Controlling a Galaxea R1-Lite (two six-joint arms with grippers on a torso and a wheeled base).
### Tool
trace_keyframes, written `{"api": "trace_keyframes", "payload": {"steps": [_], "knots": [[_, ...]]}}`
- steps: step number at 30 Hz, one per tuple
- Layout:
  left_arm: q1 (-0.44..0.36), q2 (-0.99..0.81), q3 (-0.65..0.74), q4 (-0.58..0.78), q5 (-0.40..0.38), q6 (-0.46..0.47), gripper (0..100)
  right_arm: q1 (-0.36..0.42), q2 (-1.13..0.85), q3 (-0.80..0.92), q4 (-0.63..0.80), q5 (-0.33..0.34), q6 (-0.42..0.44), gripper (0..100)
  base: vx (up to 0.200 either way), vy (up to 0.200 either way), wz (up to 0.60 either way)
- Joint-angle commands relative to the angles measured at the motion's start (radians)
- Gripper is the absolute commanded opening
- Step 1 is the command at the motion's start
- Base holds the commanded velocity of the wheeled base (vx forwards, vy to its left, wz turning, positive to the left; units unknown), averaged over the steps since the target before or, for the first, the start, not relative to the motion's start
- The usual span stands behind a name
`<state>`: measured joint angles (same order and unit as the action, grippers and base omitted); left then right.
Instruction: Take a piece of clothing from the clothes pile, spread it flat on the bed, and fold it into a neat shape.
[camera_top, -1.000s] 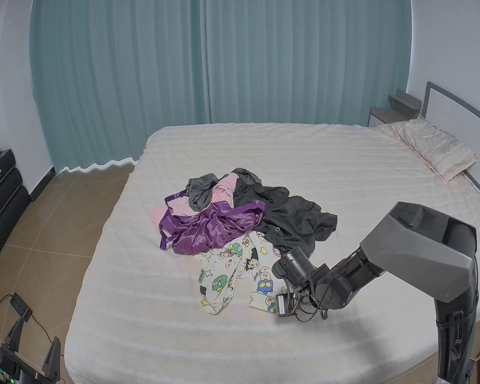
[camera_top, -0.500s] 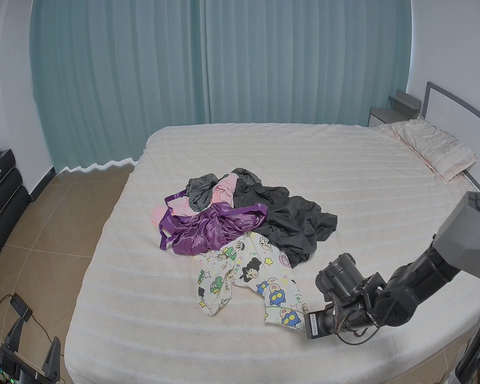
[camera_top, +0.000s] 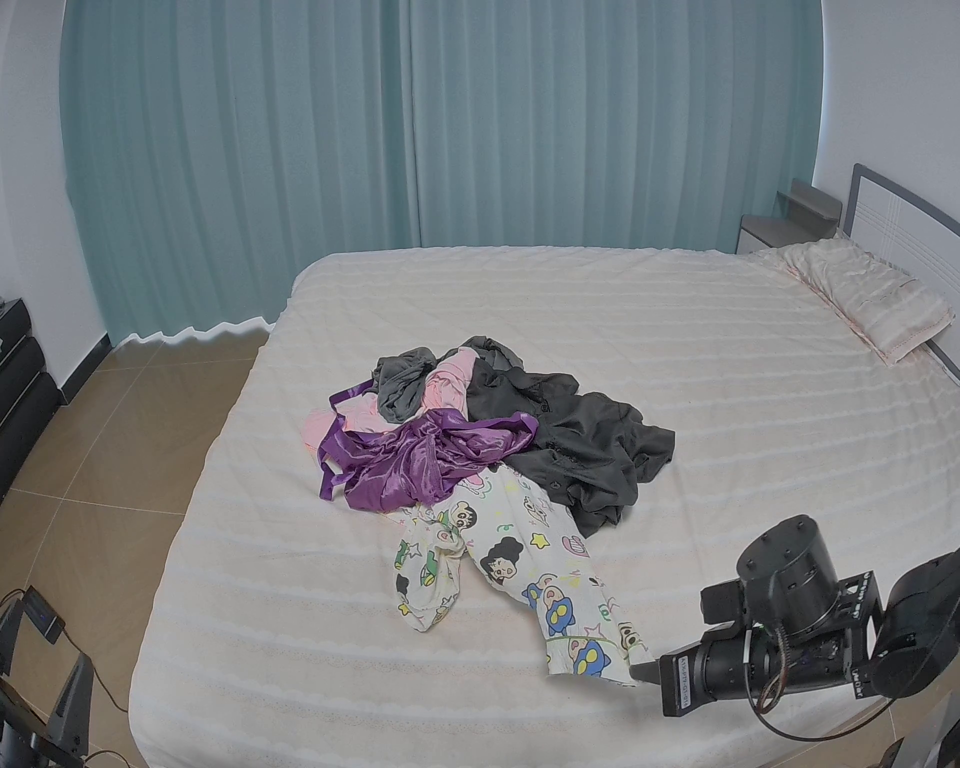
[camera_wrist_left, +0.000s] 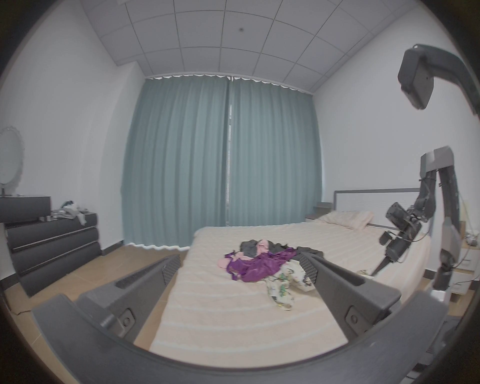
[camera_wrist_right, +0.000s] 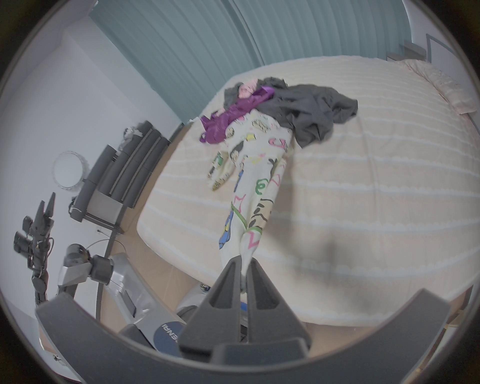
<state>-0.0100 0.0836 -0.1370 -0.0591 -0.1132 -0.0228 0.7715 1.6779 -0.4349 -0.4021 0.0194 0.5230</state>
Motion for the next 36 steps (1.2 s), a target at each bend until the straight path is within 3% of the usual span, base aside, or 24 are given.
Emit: {"api": "trace_keyframes", "payload": {"steps": [1,3,5,7,8,9,11,13,19,22,26,29,36], "knots": [[-0.013,0.444,-0.084,-0.074,-0.218,-0.016,100,0.008,-0.19,0.028,-0.073,0.024,0.011,0,0.0,0.0,0.0],[-0.044,0.62,-0.082,-0.18,-0.261,0.043,100,-0.006,-0.233,0.021,-0.126,0.025,0.043,0,0.0,0.0,0.0],[-0.125,0.791,-0.082,-0.237,-0.267,0.07,100,-0.023,-0.274,0.012,-0.182,0.036,0.078,0,0.0,0.0,0.0],[-0.179,0.86,-0.084,-0.251,-0.267,0.055,100,-0.034,-0.285,0.004,-0.208,0.047,0.091,0,0.0,0.0,0.0],[-0.262,0.959,-0.084,-0.272,-0.263,0.004,100,-0.047,-0.296,-0.007,-0.244,0.063,0.103,0,0.0,0.0,0.0],[-0.268,0.969,-0.084,-0.275,-0.261,-0.002,100,-0.049,-0.296,-0.007,-0.247,0.065,0.103,0,0.0,0.0,0.0],[-0.349,1.157,-0.101,-0.35,-0.256,-0.062,100,-0.057,-0.311,-0.01,-0.28,0.079,0.118,0,0.0,0.0,0.0],[-0.36,1.331,-0.119,-0.479,-0.255,-0.065,100,-0.055,-0.331,-0.013,-0.31,0.08,0.129,0,0.0,0.0,0.0],[-0.366,1.605,-0.108,-0.749,-0.241,-0.063,100,-0.057,-0.38,-0.041,-0.343,0.08,0.13,0,0.0,0.0,0.0],[-0.397,1.739,-0.115,-0.846,-0.189,-0.065,100,-0.058,-0.392,-0.059,-0.345,0.079,0.13,0,0.0,0.0,0.0],[-0.482,1.952,-0.121,-1.096,-0.046,-0.075,100,-0.086,-0.403,-0.139,-0.345,0.076,0.13,0,0.0,0.0,0.0],[-0.522,2.041,-0.128,-1.191,-0.005,-0.078,100,-0.095,-0.392,-0.168,-0.342,0.073,0.13,0,0.0,0.0,0.0],[-0.591,2.141,-0.194,-1.285,0.063,-0.124,100,-0.097,-0.38,-0.206,-0.343,0.07,0.13,0,0.0,0.0,0.0]]}}
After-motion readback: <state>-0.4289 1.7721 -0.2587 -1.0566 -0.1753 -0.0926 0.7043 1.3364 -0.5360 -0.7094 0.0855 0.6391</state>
